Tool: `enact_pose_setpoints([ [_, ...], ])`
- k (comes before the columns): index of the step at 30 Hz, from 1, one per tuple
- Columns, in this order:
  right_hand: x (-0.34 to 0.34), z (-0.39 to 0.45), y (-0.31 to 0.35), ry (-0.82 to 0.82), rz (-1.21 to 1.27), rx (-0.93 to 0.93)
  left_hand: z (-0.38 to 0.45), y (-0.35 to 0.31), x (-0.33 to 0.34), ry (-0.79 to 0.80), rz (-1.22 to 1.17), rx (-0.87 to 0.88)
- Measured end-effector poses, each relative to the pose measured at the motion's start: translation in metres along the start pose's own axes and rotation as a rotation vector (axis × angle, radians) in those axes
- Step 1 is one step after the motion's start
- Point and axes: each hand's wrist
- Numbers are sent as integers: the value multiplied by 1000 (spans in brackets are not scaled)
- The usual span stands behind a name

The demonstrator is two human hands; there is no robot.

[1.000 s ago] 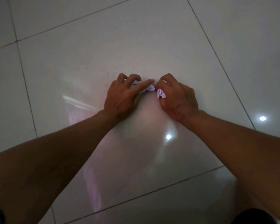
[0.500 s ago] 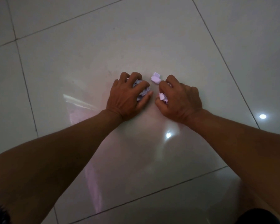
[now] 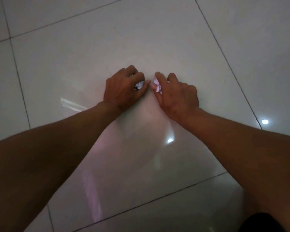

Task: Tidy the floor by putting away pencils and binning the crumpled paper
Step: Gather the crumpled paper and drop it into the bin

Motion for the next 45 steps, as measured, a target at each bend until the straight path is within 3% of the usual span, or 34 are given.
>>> enact_pose_setpoints([
  [6,-5,5,2,98,-52,-68,-1,5,-9,60,-32,-69],
  [10,-8,10,0,85,-83,-29,7,10,-19,54,-146,-343],
  [16,-9,-3,-3,15,212,8,-2,19,-36,-17,-192,-525],
  [22,-17,3,-15,31,418,82,8,28,-52,-32,-134,-536],
  [31,-44,0,-42,-39,450,204,10,-13,-53,57,-178,-441],
  [33,-52,-8,-47,-3,415,168,9,-23,-51,119,-145,-371],
  [39,-50,-22,-37,324,337,-111,3,-42,-40,217,-109,-235],
  [45,-39,-31,-37,347,277,-216,-3,-40,-32,296,-77,-230],
])
Point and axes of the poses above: each hand's wrist, its own z-axis towards the middle knuckle, its own x-axis out of the palm, y = z × x, and after that the axes turned 9 degrees about -x, right-handed
